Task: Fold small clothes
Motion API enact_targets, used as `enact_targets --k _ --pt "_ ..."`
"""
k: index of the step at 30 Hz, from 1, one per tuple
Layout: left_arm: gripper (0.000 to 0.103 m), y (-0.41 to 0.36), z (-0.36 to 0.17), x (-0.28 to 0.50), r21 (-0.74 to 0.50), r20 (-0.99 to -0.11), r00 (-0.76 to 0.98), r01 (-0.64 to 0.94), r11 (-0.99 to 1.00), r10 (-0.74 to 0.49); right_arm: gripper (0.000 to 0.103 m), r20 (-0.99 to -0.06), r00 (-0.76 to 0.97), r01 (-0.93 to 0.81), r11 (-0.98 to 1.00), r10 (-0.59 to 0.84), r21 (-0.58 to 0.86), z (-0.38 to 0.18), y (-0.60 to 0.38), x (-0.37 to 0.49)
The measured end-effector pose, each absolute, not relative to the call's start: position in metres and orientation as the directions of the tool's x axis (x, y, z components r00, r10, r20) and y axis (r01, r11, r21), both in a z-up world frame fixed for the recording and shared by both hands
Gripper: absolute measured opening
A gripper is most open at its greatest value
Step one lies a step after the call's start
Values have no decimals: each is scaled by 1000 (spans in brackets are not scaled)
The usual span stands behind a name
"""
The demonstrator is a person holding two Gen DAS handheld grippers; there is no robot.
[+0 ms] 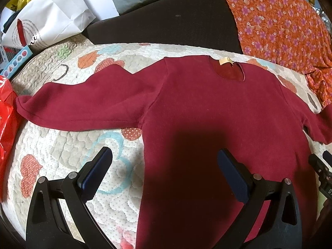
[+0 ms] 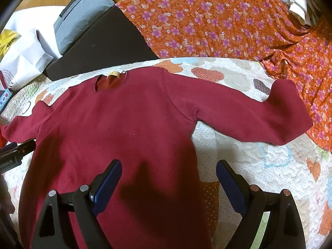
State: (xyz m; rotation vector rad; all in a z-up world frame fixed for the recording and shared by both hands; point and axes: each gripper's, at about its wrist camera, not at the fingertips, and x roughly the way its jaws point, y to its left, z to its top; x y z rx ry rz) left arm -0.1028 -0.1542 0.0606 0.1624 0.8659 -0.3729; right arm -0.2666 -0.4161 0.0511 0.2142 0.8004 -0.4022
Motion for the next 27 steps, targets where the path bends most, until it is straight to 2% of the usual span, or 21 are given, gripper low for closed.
enact_targets --k 22,27 --pt "102 -149 58 -100 -10 -770 590 370 929 -243 91 -739 620 421 906 -264 29 48 -414 -265" --pt "102 -128 62 -89 -61 -770 586 327 943 -253 91 -740 621 416 909 -257 33 47 -414 -263"
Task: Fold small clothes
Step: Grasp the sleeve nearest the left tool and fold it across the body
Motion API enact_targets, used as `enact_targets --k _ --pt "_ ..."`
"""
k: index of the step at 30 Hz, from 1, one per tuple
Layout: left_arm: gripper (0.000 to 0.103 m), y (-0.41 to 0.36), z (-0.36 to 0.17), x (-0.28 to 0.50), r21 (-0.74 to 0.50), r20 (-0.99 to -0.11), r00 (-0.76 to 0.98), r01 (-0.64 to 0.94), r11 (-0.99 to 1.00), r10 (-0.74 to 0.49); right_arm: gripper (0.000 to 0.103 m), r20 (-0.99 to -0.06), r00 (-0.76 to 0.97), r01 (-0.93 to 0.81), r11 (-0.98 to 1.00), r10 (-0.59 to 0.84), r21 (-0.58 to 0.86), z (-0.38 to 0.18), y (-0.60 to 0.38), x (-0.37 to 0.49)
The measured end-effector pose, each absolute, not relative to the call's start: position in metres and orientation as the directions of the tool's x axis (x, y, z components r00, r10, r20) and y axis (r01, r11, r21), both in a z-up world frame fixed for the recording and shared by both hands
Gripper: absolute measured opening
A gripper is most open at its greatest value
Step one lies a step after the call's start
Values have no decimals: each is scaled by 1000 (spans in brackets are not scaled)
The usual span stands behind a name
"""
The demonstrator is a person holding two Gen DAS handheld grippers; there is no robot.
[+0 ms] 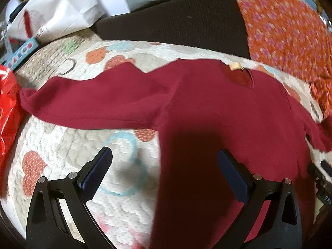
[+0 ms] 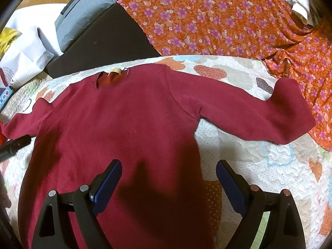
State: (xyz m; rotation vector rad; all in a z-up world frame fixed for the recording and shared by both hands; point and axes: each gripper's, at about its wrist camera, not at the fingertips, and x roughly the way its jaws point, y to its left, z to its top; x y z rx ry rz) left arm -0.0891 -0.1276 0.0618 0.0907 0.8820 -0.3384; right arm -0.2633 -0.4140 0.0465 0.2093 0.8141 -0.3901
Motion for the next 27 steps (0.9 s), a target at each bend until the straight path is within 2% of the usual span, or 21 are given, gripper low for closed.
enact_targets --k 6,15,17,22,24,25,27 --pt "102 -67 72 -57 -156 -772 593 173 972 -229 91 -749 621 378 925 -231 28 48 -405 -251" --pt "102 68 71 14 -315 -757 649 -262 912 -76 91 -759 629 321 945 -166 59 46 -392 -245" --pt "102 83 69 25 -346 -739 671 -302 888 -60 91 -769 622 317 946 -149 73 42 -392 -243" --pt "102 100 58 59 -317 -725 688 -361 877 21 91 -792 598 299 951 -123 78 32 -390 -239" --pt "97 106 50 69 -353 -728 685 -362 863 -10 91 -798 590 297 951 -118 79 29 -390 -240" --pt "91 109 45 71 -390 -722 690 -354 850 -44 91 -799 589 299 951 -116 82 29 -391 -241" --pt "76 109 42 78 -384 -728 684 -345 857 -51 91 -799 591 303 948 -108 95 28 -393 -241"
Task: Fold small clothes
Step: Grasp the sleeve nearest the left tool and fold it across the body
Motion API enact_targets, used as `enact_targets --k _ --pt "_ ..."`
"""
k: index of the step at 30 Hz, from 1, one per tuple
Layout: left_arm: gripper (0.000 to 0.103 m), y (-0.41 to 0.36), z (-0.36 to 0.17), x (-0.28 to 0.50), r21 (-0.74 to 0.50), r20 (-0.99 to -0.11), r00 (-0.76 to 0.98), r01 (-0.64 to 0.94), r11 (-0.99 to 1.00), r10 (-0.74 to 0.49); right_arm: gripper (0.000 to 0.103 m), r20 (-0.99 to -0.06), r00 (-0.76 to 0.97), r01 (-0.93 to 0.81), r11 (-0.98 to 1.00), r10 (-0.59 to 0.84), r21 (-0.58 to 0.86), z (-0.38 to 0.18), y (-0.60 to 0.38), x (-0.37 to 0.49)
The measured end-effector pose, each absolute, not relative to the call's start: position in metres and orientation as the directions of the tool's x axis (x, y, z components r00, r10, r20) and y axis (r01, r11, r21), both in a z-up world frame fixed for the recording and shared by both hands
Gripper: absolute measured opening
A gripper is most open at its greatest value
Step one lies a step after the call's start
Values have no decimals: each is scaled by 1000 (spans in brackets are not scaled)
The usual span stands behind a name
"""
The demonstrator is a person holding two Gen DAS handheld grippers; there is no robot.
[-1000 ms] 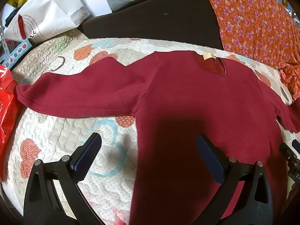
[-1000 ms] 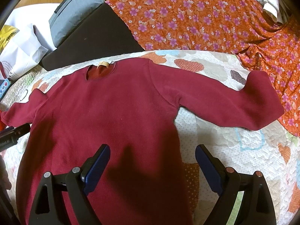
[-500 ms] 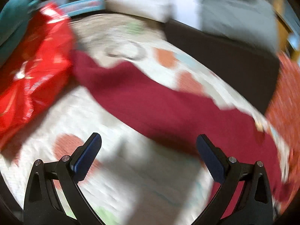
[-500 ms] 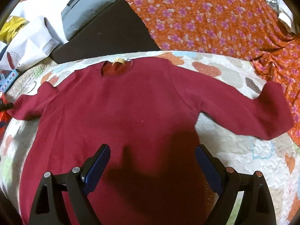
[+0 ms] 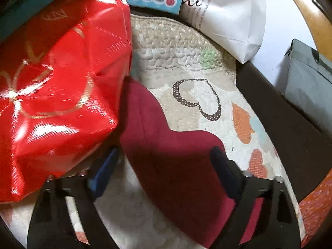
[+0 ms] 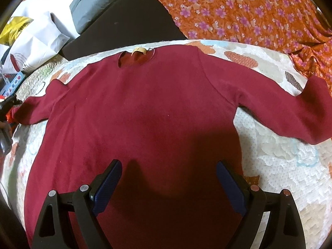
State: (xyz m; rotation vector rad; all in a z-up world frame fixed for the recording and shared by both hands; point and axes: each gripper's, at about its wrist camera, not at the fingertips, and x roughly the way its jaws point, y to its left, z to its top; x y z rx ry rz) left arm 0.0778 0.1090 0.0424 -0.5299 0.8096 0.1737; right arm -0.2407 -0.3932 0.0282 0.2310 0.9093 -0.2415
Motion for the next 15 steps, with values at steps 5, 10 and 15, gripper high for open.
enact_targets --k 5,10,15 --pt "18 91 60 76 -390 -699 706 -243 888 -114 91 -798 593 309 945 -103 108 30 -396 -242" --pt "15 35 115 47 -465 -591 754 -27 885 -288 91 -787 610 310 942 -91 131 39 -397 -245" --pt "15 -67 154 -4 -532 -509 644 287 797 -572 91 -767 633 318 938 -100 140 50 -401 -250"
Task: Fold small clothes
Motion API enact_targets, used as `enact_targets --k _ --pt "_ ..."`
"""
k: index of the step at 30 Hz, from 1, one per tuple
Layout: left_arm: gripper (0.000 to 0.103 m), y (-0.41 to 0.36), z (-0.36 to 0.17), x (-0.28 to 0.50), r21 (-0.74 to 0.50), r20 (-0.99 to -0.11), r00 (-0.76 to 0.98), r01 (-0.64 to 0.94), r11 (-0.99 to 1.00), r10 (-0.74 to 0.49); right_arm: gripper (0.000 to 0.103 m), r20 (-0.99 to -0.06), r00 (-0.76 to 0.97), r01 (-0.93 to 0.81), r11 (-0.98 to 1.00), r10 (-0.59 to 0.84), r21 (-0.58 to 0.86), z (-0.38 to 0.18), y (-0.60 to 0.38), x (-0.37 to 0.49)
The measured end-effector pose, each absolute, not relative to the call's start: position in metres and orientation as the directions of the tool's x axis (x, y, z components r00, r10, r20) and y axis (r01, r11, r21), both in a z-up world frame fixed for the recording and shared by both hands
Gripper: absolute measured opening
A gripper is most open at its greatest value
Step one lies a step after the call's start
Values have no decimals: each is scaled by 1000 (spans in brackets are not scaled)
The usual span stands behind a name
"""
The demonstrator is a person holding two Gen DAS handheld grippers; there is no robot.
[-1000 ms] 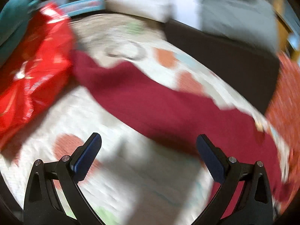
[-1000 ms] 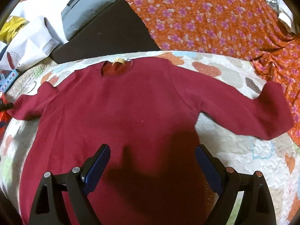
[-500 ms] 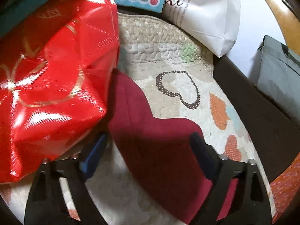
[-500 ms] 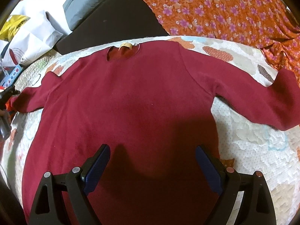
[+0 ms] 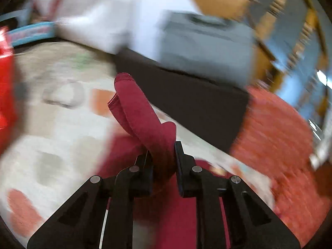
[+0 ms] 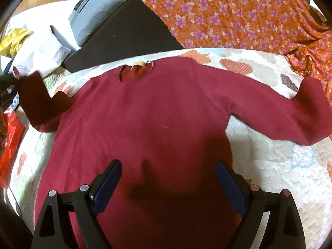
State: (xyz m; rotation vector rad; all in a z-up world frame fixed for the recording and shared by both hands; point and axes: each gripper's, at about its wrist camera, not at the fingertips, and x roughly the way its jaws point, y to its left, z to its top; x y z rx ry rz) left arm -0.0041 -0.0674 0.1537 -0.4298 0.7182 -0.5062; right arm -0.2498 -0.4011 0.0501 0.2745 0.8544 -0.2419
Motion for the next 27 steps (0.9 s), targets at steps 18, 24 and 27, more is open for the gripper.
enact_targets --k 18,24,27 --pt "61 -176 133 -86 -307 -718 344 623 719 -605 91 -737 673 340 913 -69 224 76 -429 -246" --pt "61 -96 116 -54 -237 -743 485 452 860 -460 91 -783 610 401 899 -120 175 55 -451 -198" --pt "61 -71 107 -32 -275 -747 497 374 886 -441 59 -790 611 365 904 -55 220 38 -456 -163"
